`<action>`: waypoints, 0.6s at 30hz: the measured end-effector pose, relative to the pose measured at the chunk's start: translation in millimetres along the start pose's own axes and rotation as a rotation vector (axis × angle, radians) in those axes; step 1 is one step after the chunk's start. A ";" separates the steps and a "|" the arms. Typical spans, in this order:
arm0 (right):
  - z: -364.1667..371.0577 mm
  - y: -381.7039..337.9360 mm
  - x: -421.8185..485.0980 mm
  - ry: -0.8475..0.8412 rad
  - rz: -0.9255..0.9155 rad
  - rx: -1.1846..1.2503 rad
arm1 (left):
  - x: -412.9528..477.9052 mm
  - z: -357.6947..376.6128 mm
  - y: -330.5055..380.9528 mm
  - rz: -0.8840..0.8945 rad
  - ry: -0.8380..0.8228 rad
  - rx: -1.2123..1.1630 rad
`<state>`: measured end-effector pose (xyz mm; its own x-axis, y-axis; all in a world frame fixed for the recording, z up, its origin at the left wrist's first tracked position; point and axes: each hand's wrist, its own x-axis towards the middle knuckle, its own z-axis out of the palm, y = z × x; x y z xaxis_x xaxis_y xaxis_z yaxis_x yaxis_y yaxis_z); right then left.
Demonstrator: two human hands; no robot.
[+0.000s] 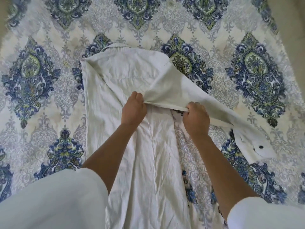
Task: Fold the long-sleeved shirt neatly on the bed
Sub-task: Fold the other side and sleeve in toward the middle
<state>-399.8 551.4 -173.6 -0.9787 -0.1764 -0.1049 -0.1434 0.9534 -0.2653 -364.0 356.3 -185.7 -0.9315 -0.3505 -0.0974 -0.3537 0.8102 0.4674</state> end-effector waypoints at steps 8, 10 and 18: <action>-25.1 -99.3 -31.7 -0.169 -0.220 0.805 | -0.4 -45.2 -26.2 -0.662 -0.039 -1.002; -15.5 -119.6 -41.5 -0.329 -0.243 0.848 | -8.6 -62.3 -32.7 -0.752 -0.148 -1.050; -9.8 -109.0 -17.8 -0.020 0.136 0.745 | -16.6 -56.0 -57.4 -0.963 -0.129 -1.018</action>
<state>-368.2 453.0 -133.4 -0.9767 -0.0801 -0.1990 0.1231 0.5506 -0.8257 -323.4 289.2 -161.7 -0.3837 -0.4756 -0.7916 -0.6845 -0.4289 0.5895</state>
